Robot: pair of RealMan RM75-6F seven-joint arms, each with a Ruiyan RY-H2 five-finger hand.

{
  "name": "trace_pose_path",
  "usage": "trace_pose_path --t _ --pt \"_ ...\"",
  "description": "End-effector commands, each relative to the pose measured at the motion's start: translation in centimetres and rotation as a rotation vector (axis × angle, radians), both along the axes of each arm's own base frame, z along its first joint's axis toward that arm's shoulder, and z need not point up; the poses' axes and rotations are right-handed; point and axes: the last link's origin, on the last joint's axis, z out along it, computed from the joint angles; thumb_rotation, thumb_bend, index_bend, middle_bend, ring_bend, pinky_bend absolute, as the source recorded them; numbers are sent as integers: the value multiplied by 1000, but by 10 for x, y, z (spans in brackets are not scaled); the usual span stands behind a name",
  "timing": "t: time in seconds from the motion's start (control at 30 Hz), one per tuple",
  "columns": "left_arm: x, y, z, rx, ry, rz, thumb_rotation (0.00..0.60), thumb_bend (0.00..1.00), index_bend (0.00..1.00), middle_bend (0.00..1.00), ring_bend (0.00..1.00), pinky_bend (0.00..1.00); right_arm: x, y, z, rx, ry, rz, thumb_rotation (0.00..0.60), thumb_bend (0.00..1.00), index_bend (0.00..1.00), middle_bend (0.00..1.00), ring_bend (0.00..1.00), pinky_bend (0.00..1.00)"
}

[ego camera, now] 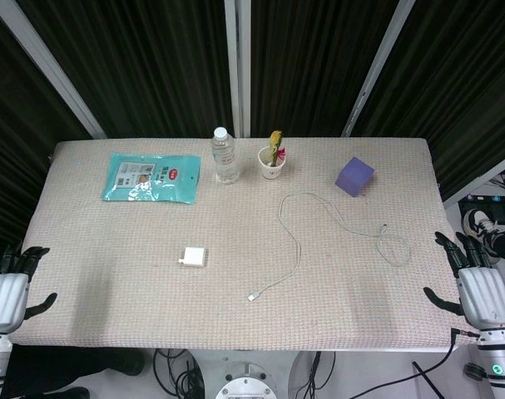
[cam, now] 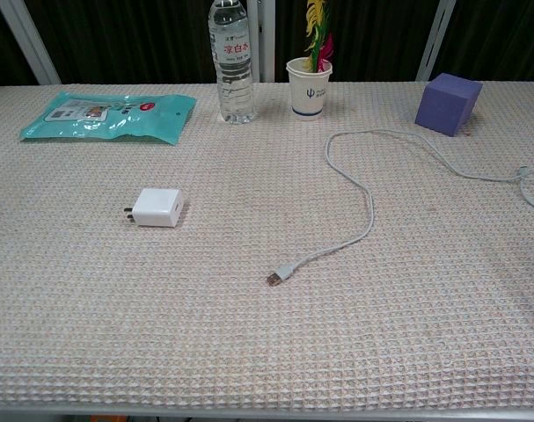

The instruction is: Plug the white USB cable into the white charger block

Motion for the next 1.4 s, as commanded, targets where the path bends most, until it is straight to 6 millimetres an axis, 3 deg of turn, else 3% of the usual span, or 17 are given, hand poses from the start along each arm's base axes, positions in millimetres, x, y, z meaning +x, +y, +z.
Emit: trace_pose_path --t 0.03,0.3,0.47,0.6,0.73,0.93,1.1,1.4 --pt "0 1 0 -1 -1 2 600 160 192 161 0 0 0 -2 -1 7 1 -2 600 117 37 179 0 0" --pt "2 1 -1 -2 2 -1 600 161 192 161 0 0 8 -9 -9 63 12 33 600 118 37 179 0 0" --pt "2 -1 -1 1 -5 1 600 160 193 161 0 0 42 -28 -29 205 34 164 600 120 86 194 0 0" --pt "3 -1 -1 4 -2 -10 600 161 192 161 0 0 85 -50 -62 370 102 312 600 130 132 228 0 0" --pt "4 -1 -1 3 -4 -14 600 160 192 161 0 0 124 -68 -98 502 160 419 600 237 197 301 0 0" --pt "2 -1 -3 -4 -13 -12 600 160 193 161 0 0 161 -86 -154 633 251 505 600 246 248 322 0 0" --pt "-2 -2 -4 -7 -16 -1 600 160 193 161 0 0 177 -91 -189 625 317 550 600 246 290 332 0 0" --pt "-6 0 -5 -13 -24 4 600 160 193 161 0 0 183 -84 -229 592 331 558 600 247 386 339 0 0"
